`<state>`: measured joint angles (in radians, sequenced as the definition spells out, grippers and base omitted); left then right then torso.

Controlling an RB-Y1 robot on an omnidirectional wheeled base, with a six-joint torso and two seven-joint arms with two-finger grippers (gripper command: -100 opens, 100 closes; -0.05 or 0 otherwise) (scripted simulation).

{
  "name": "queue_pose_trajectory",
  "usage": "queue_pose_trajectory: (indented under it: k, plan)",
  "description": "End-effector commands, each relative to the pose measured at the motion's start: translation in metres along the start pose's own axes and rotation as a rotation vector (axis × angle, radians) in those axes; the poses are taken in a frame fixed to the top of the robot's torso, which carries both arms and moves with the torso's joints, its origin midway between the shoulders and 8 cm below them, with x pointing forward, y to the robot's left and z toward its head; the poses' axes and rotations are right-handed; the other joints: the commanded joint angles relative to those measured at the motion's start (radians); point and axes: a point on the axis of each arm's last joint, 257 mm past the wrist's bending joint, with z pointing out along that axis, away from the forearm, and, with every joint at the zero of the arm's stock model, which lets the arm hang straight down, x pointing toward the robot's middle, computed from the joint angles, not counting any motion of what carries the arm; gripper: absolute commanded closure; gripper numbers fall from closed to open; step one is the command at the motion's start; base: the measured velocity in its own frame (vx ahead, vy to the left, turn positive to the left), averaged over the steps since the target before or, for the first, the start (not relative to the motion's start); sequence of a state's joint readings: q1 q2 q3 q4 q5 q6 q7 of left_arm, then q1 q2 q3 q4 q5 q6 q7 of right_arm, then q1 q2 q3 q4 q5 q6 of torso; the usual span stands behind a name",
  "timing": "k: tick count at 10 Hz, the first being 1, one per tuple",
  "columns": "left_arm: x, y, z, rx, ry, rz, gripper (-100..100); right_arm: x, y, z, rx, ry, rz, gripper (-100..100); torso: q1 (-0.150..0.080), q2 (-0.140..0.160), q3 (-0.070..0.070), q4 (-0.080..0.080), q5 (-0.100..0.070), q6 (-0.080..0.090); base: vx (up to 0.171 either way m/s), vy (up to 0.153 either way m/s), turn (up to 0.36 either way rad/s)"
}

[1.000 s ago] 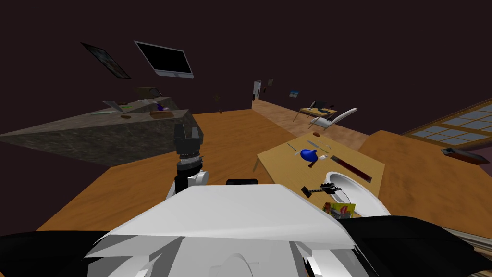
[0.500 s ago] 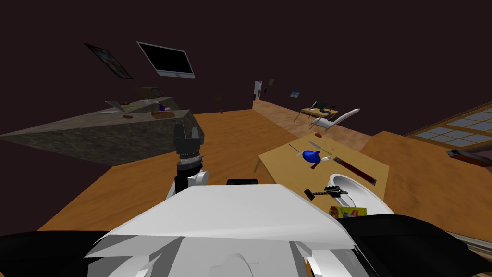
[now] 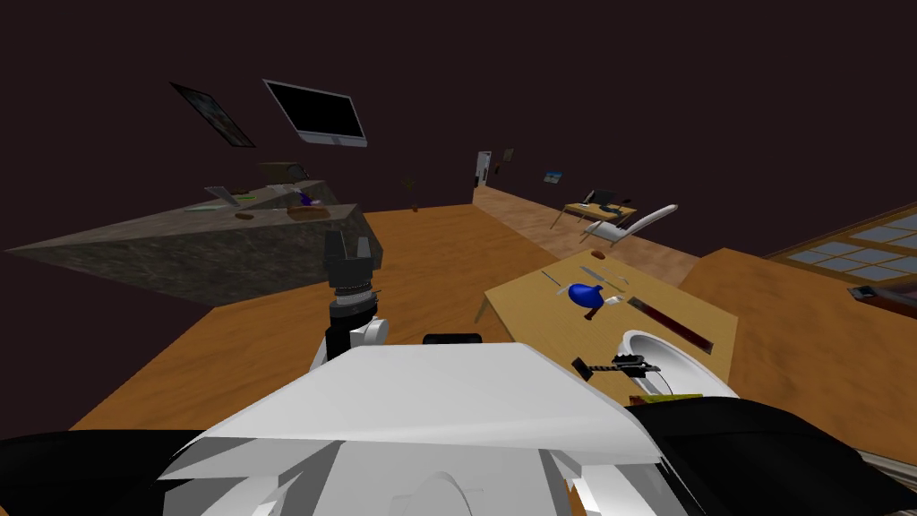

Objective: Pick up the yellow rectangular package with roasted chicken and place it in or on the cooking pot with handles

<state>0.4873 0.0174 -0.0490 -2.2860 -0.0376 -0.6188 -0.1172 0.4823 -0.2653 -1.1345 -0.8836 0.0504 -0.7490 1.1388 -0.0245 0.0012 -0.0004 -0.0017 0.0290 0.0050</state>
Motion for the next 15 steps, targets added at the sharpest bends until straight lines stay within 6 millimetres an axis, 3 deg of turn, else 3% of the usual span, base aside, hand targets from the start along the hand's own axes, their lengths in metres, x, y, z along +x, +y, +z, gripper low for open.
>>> queue_pose_trajectory:
  k: [1,3,11,15]
  plan:
    - [0.0,0.0,0.0,0.0,0.0,0.0,0,-0.011,-0.013,0.016,0.008,-0.004,-0.017,100,0.0,0.0,0.0,0.0,0.0,0.0,0.029,0.014,0.028]
    - [0.0,0.0,0.0,0.0,0.0,0.0,0,-0.021,-0.023,0.024,0.014,-0.005,-0.03,100,-0.005,-0.001,0.0,0.001,0.005,-0.001,0.038,0.017,0.034]
    - [0.0,0.0,0.0,0.0,0.0,0.0,0,-0.092,-0.081,0.079,0.055,-0.017,-0.105,100,-0.004,-0.002,-0.001,0.0,0.01,-0.001,0.042,0.001,0.038]
    - [0.0,0.0,0.0,0.0,0.0,0.0,0,-0.108,-0.081,0.107,0.087,-0.019,-0.05,100,-0.005,0.002,0.002,0.002,0.01,0.0,-0.007,-0.034,0.039]
